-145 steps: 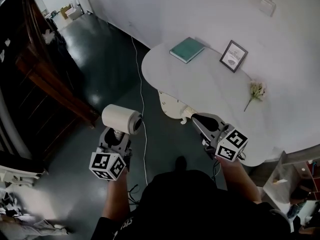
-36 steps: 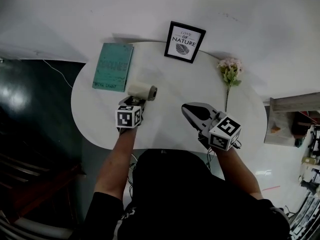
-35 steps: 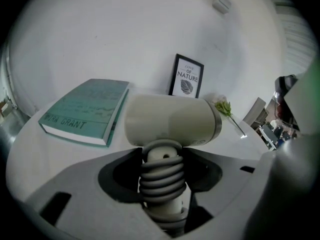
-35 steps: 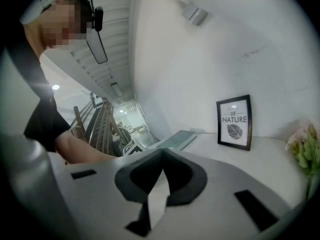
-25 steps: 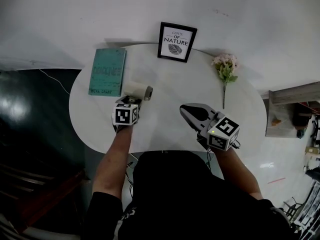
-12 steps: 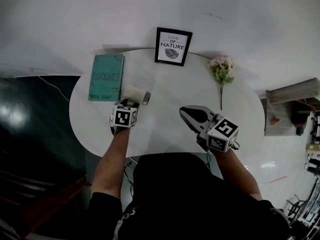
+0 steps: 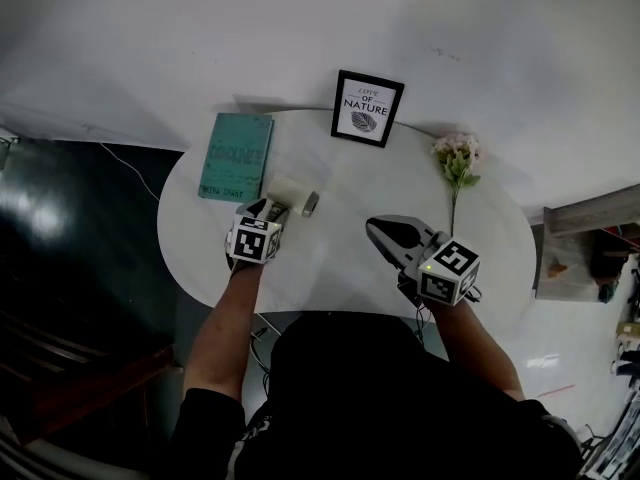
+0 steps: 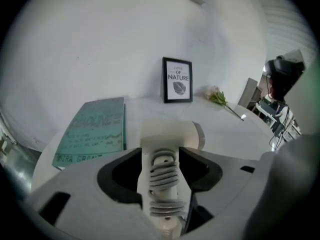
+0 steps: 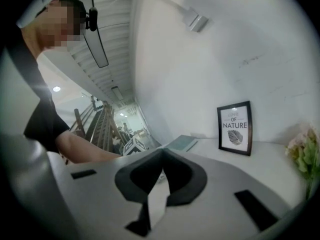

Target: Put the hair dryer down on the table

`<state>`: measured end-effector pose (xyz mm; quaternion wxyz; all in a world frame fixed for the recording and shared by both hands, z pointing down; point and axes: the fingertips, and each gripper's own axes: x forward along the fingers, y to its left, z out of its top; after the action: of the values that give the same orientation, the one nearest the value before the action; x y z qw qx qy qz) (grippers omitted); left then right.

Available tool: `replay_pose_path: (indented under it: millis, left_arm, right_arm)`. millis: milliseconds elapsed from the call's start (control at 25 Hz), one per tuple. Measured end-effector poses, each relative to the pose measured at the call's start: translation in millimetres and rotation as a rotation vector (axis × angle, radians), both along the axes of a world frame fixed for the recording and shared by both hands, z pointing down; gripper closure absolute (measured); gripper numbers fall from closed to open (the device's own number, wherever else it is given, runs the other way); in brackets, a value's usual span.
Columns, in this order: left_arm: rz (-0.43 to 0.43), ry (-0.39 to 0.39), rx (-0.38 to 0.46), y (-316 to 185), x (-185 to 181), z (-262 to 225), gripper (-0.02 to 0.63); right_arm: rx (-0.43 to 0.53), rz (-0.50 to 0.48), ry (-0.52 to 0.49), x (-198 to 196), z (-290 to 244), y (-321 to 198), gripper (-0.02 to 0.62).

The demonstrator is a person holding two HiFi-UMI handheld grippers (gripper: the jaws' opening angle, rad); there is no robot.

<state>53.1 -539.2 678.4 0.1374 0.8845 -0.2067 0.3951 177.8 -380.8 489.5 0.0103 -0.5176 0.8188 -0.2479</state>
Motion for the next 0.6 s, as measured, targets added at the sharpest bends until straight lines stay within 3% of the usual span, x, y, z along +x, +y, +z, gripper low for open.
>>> replay_pose_path:
  millis: [160,320,600]
  left_arm:
    - [-0.067,0.104,0.006,2.4,-5.1,-32.2,0.376]
    - [-0.121,0.178,0.118,4.2,-15.8,-71.6,0.384]
    - [-0.16,0.242,0.213,19.1,-24.2,-130.7,0.517]
  right_arm:
    - [0.036,-0.056,-0.005,-5.3,-4.6,-6.1,0.586]
    - [0.074,-0.107,-0.019,-8.7,-11.9,-11.4,0.586]
    - [0.122,-0.186,-0.024,-12.5,-22.6,-14.3,0.586]
